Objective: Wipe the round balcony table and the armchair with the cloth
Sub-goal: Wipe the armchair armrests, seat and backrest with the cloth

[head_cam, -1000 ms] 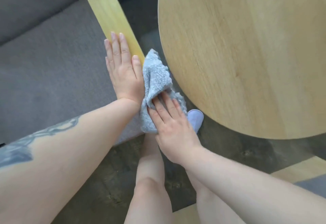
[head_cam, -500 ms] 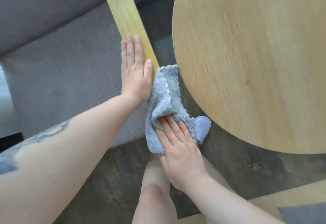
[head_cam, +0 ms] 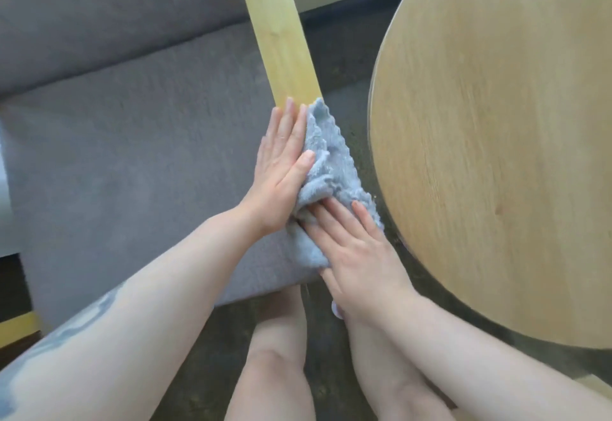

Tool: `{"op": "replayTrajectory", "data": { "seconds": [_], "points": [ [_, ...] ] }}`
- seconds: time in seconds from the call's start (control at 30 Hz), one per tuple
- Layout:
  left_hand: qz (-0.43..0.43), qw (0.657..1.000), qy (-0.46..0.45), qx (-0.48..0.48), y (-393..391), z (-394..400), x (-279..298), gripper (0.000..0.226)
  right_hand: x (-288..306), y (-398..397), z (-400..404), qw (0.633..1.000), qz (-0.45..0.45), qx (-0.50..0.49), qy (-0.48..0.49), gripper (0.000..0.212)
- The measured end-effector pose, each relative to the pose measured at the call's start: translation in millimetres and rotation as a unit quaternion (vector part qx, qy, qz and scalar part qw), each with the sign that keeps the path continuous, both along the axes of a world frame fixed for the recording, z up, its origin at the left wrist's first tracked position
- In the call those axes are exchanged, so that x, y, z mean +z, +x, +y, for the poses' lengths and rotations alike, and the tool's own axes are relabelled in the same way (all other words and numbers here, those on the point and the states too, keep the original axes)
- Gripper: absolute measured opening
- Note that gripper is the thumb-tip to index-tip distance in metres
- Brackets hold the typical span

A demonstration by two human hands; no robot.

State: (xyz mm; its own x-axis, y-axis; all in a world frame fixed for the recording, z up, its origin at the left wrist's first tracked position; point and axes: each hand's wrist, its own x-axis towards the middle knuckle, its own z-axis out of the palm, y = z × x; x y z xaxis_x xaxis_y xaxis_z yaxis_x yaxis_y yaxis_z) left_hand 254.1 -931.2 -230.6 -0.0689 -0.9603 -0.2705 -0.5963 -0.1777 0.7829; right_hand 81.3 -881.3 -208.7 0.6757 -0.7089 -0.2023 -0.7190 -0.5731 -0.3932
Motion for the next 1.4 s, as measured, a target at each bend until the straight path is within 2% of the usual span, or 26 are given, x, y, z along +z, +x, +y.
{"op": "replayTrajectory", "data": {
  "seconds": [0.07, 0.13, 0.2, 0.27, 0.4, 0.5, 0.6, 0.67, 0.77, 0.83, 0.97, 1.03, 1.1, 1.2, 1.3, 1.4],
  "points": [
    [0.015, 0.998, -0.026, 0.053, 0, -3, 2, 0.059, -5, 22, -24, 0.998, -0.008, -0.054, -0.001, 0.065],
    [0.01, 0.995, -0.027, 0.092, 3, -10, 6, 0.058, 0, 34, -13, 0.993, 0.019, -0.119, 0.018, 0.069],
    [-0.015, 0.996, -0.013, 0.088, 8, -22, 9, 0.057, 9, 35, 12, 0.987, 0.046, -0.153, 0.023, 0.072],
    [-0.03, 0.998, 0.006, 0.059, 15, -37, 12, 0.058, 8, 38, 2, 0.989, 0.048, -0.136, 0.028, 0.072],
    [-0.043, 0.998, 0.01, 0.035, 35, -68, 14, 0.062, -2, 75, -86, 0.99, 0.036, -0.134, 0.008, 0.071],
    [-0.043, 0.998, 0.01, 0.045, 51, -85, 13, 0.064, 3, 83, -78, 0.985, 0.044, -0.166, 0.01, 0.069],
    [-0.019, 0.999, 0.001, 0.049, 57, -89, 8, 0.063, 5, 72, -60, 0.989, 0.045, -0.141, 0.007, 0.066],
    [0.016, 0.997, -0.01, 0.075, 50, -89, 6, 0.062, -2, 80, -87, 0.992, 0.035, -0.12, 0.01, 0.066],
    [0.068, 0.978, -0.015, 0.197, 35, -94, 7, 0.061, -12, 111, -158, 0.995, 0.041, -0.095, -0.003, 0.061],
    [0.061, 0.96, 0.004, 0.274, 29, -108, 11, 0.061, -15, 120, -191, 0.995, 0.044, -0.088, -0.019, 0.058],
    [0.083, 0.947, 0.049, 0.307, 21, -132, 19, 0.051, -4, 108, -169, 0.992, -0.018, -0.111, 0.054, 0.063],
    [0.058, 0.944, 0.047, 0.321, 18, -139, 17, 0.052, 2, 96, -175, 0.996, 0.001, -0.048, 0.073, 0.062],
    [0.018, 0.943, 0.02, 0.332, 18, -146, 14, 0.056, 3, 101, -225, 0.998, 0.052, 0.024, 0.039, 0.058],
    [0.039, 0.934, 0.015, 0.354, 21, -167, 10, 0.057, 5, 127, -303, 0.997, 0.074, 0.024, 0.015, 0.052],
    [0.052, 0.919, -0.003, 0.39, 19, -179, 4, 0.056, 4, 129, -308, 0.997, 0.06, 0.041, 0.03, 0.051],
    [-0.105, 0.916, -0.036, 0.386, 9, -172, -8, 0.06, 4, 123, -308, 0.995, 0.061, 0.08, 0.025, 0.053]
  ]
}}
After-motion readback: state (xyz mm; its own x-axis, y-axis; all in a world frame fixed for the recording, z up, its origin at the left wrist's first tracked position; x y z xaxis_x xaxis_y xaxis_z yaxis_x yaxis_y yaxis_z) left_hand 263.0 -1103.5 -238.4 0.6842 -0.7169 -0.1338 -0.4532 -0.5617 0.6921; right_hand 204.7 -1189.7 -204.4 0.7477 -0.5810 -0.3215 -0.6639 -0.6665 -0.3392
